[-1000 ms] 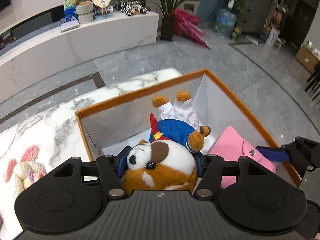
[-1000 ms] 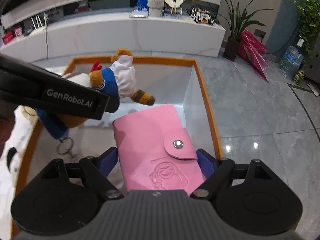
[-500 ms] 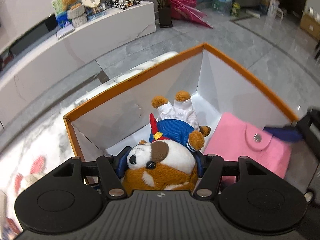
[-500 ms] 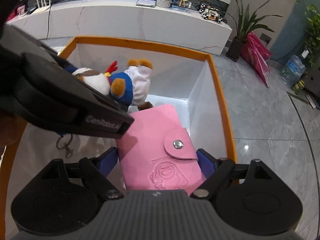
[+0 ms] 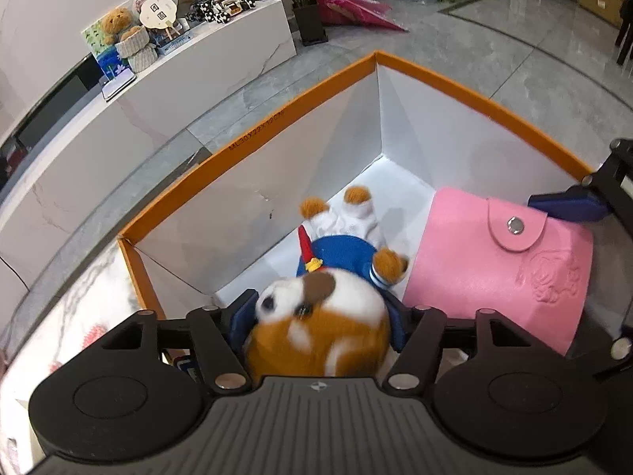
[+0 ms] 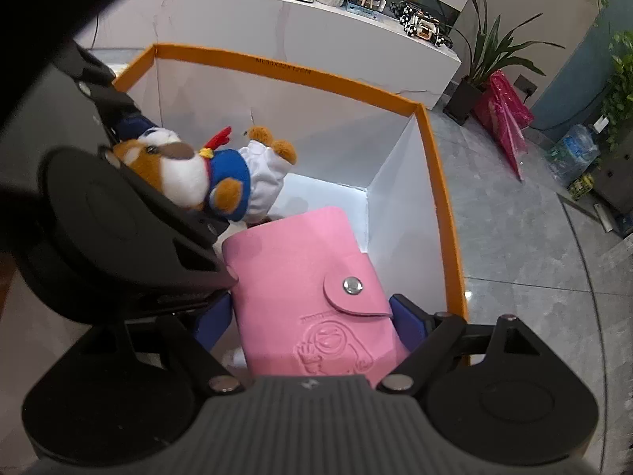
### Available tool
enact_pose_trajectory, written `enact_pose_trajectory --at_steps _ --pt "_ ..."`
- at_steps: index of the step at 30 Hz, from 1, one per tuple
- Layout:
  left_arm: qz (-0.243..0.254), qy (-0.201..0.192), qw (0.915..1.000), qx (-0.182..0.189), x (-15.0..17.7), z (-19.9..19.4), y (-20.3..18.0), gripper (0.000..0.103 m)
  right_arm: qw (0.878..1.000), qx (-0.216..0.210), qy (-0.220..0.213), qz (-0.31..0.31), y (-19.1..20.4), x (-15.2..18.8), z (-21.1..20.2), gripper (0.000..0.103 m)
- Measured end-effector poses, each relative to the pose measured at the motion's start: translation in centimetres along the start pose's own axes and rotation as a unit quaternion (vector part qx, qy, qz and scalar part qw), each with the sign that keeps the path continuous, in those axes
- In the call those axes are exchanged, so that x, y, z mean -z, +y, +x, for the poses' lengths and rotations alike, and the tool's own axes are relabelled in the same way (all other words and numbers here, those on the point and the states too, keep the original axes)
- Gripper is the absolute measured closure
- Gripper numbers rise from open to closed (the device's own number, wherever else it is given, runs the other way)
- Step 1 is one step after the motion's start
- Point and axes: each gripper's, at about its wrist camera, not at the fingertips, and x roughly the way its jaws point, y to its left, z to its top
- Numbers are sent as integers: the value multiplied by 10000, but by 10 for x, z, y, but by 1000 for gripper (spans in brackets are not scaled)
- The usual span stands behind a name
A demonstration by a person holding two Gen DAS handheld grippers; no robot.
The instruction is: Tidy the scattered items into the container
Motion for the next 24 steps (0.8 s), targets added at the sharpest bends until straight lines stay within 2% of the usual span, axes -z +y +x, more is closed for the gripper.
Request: enact_pose_trajectory --at_steps 4,8,14,24 --pt "-78 -26 10000 50 -1 0 1 23 10000 32 -10 -6 -2 1 0 16" --pt "-182 -61 9997 152 -2 -2 6 14 10000 52 -10 -19 -1 1 -1 13" --pt "-284 -83 9993 242 -3 -4 10 14 9998 0 -149 157 -6 0 -10 9" --pt "-465 -276 9980 334 -3 -21 13 14 9993 -42 -241 299 -7 1 -18 9"
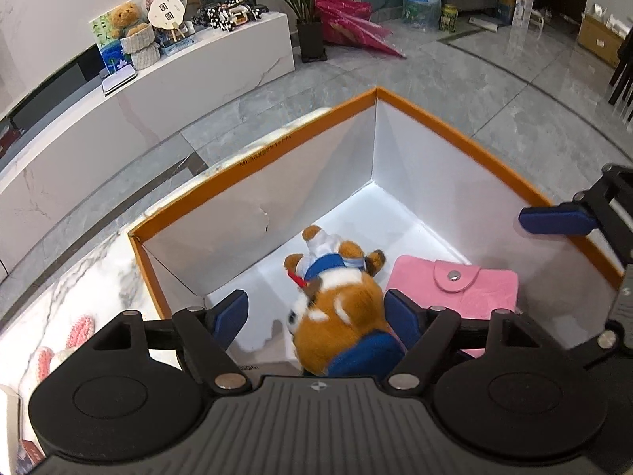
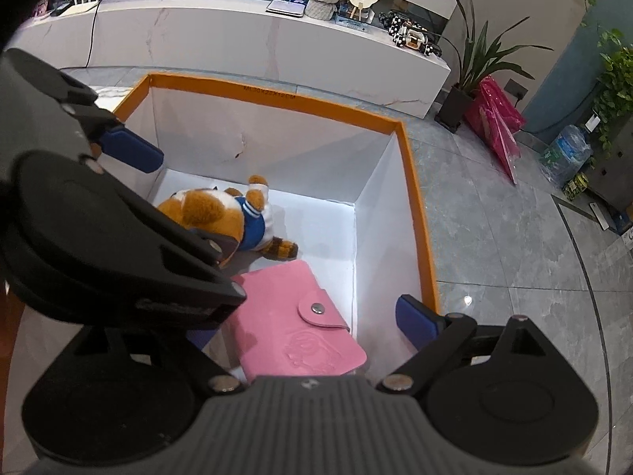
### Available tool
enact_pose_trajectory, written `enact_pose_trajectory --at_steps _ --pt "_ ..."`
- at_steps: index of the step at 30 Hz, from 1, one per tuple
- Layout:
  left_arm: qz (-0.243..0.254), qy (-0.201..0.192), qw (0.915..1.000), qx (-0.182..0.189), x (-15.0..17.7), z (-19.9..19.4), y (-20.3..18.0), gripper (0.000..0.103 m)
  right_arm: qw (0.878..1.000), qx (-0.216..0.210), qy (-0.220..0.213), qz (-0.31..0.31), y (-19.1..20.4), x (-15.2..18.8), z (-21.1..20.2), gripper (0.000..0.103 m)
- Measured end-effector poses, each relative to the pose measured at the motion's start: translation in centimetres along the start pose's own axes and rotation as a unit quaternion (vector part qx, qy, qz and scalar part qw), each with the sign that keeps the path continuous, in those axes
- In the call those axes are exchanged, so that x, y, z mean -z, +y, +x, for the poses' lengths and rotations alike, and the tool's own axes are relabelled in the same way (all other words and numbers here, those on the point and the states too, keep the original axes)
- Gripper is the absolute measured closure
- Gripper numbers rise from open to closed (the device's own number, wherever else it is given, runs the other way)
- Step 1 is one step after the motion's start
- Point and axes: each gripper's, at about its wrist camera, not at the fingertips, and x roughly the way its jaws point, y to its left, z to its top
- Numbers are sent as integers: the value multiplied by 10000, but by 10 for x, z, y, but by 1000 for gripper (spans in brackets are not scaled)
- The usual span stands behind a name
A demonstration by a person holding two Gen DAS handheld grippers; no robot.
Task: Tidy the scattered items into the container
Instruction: 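Open the left tool releasing the plush dog while the right tool releases the wallet, then move both tools back over the table toward the pink stick and lotion bottle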
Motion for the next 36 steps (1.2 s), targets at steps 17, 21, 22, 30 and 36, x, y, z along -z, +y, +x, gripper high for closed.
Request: enact_pose_trajectory --at_steps 17,21,22,30,36 --pt "-538 -580 9966 211 12 -53 32 14 9978 -130 -423 501 -10 -10 -20 9" --pt "-675 -910 9932 269 25 -77 45 14 9954 -81 -711 637 -7 -15 -31 9" --pt "-701 -1003 9921 281 30 -85 50 14 9947 -79 -786 656 -6 -16 -34 9" --pt "-1050 -1584 9816 190 84 -139 111 14 9892 -43 -1285 699 9 -22 -51 9" --pt "-1343 -1704 9762 25 120 -159 156 14 9868 16 -1479 661 25 -28 -55 9"
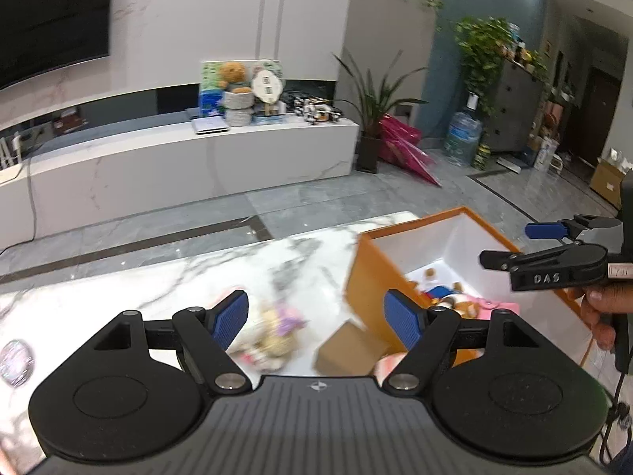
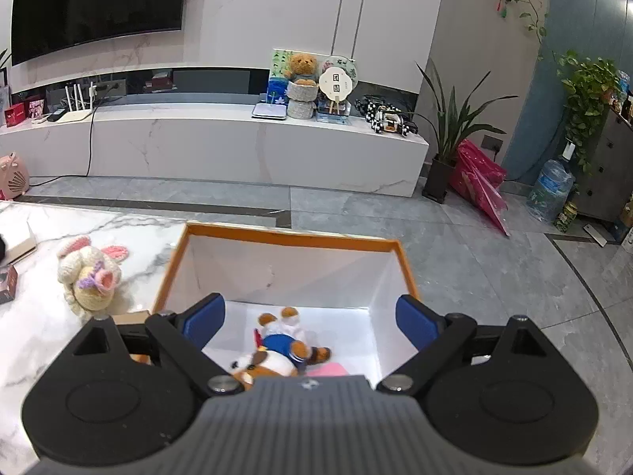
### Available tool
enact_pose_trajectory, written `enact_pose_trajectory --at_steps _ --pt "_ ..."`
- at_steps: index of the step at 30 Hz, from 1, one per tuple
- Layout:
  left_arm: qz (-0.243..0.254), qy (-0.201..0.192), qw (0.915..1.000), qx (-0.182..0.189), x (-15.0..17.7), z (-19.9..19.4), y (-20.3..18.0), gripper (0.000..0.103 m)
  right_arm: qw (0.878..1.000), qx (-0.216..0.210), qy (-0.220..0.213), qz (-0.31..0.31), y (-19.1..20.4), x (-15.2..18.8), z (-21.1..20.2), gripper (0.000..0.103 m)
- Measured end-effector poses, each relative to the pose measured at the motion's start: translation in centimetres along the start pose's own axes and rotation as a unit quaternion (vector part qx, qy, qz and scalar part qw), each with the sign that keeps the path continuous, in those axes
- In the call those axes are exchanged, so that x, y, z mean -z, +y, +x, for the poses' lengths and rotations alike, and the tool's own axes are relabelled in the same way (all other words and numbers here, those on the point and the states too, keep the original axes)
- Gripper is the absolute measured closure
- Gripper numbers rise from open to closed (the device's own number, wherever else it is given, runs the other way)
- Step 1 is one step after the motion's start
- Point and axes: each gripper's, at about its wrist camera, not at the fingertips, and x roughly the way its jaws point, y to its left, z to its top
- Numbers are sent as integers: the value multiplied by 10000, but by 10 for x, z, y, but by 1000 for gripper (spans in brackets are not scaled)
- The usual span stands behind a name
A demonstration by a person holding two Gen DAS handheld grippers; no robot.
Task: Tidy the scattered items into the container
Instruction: 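Move both tools back over the table toward the pink stick and lotion bottle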
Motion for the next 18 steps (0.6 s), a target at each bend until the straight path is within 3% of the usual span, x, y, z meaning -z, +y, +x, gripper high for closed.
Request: enact_pose_trajectory --at_steps 9,15,18 --pt "-573 -106 9972 -461 24 -32 86 14 9996 12 -205 -193 42 -6 9 9" --pt "-1031 -159 9905 -896 38 -57 142 14 9990 -112 -302 -303 77 -16 14 9" --pt "-1378 -177 9859 -930 47 -68 164 14 9982 -215 -383 -405 95 -17 14 9"
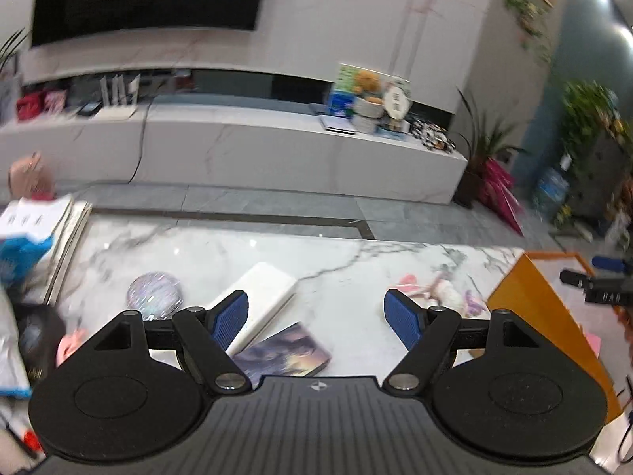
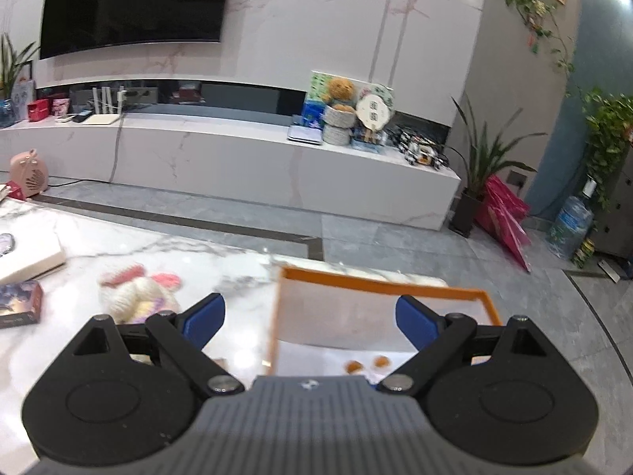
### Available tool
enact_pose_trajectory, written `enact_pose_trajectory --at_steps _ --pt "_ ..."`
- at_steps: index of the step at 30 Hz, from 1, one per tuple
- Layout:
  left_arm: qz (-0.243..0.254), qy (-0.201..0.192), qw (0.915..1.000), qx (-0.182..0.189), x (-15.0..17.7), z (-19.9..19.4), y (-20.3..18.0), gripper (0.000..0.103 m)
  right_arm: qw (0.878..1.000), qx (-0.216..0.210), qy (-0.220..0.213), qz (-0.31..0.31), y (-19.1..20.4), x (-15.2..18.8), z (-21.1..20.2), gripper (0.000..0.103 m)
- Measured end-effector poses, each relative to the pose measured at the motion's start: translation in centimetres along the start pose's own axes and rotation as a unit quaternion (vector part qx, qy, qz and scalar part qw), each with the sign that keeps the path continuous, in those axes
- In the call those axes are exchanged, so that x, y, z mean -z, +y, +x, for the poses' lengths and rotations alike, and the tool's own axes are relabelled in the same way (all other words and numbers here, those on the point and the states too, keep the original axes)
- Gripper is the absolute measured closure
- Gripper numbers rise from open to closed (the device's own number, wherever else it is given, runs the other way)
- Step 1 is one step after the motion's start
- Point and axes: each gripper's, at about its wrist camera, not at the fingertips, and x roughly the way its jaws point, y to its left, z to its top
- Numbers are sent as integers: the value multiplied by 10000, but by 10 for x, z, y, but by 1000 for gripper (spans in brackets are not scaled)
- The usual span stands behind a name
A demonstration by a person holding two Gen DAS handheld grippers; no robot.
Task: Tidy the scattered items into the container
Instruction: 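Move both tools back over the table toward the pink stick and lotion bottle, then grasp the pink selfie stick with the left tool while the right tool grasps the white lotion bottle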
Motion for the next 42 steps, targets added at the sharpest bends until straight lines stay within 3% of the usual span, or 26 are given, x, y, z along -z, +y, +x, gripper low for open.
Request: enact_pose_trajectory --at_steps 14,25,30,34,42 --pt "-108 497 9970 -581 35 -15 75 14 9971 -510 -38 -567 75 -4 9 8" --pt "-211 1197 9876 -996 75 11 115 14 9907 -819 73 -1083 115 1 22 7" --pt "-85 1268 9836 -1277 80 23 120 14 9853 -1191 85 -1223 139 2 17 7" --pt "-136 1352 9824 -1281 82 34 124 14 9678 -1988 193 -1529 167 9 7 7" --pt "51 1412 9797 -1420 86 50 131 13 9011 -3496 339 -2544 237 49 -27 7"
